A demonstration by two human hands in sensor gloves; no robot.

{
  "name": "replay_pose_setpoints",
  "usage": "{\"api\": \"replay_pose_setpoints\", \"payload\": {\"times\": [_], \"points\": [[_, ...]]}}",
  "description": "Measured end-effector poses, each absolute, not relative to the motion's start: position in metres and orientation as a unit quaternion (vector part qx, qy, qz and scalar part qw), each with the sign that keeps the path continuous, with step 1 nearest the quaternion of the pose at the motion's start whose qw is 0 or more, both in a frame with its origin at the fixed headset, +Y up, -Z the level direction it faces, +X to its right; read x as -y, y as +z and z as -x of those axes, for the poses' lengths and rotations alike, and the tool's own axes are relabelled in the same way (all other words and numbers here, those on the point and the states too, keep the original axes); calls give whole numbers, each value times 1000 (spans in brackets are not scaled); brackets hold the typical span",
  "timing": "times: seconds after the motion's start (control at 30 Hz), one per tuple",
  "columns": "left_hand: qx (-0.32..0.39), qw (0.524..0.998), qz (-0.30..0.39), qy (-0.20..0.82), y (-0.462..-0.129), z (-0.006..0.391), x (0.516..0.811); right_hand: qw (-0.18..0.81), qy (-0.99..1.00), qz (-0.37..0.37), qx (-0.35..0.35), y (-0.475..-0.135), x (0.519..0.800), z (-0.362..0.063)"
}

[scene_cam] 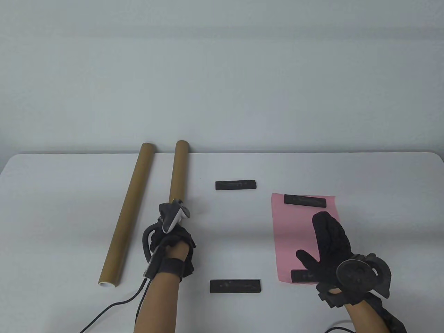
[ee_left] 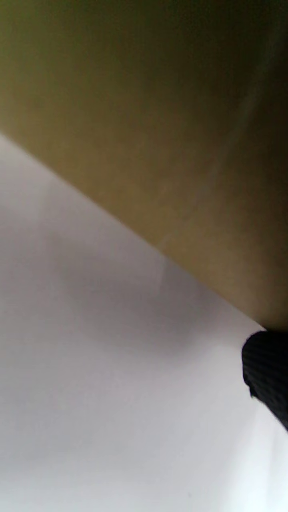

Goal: Roll up papers and store in mailing tubes

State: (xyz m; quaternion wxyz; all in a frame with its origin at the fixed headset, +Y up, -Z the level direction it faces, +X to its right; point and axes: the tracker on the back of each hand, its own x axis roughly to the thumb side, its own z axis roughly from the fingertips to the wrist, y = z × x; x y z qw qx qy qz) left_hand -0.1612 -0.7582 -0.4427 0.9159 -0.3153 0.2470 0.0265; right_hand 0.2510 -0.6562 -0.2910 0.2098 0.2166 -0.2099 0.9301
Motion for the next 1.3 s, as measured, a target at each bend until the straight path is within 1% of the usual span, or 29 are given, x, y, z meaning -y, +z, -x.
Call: {"api": "replay_pose_setpoints", "payload": {"times": [0.27,0.7,0.8,0.87,0.93,1.03,1.13,1.23,1.3], "points": [[-243,918,307,-56,-446,149,768,205,933,-220,196,-292,659,-248],[-251,915,314,-38,-445,156,766,204,935,-225,183,-293,661,-245],[-248,916,314,-23,-443,158,760,203,935,-225,182,-293,661,-244],[-241,922,303,-10,-442,161,750,205,935,-224,181,-293,661,-244],[-237,929,284,10,-441,169,736,206,936,-225,177,-294,662,-243],[-237,937,257,12,-439,182,718,203,937,-226,175,-294,662,-242],[-247,940,233,28,-435,205,703,203,936,-226,177,-294,662,-243],[-268,937,219,35,-430,233,699,204,936,-226,176,-294,662,-242],[-291,928,233,25,-427,252,705,205,937,-226,172,-295,663,-241]]}}
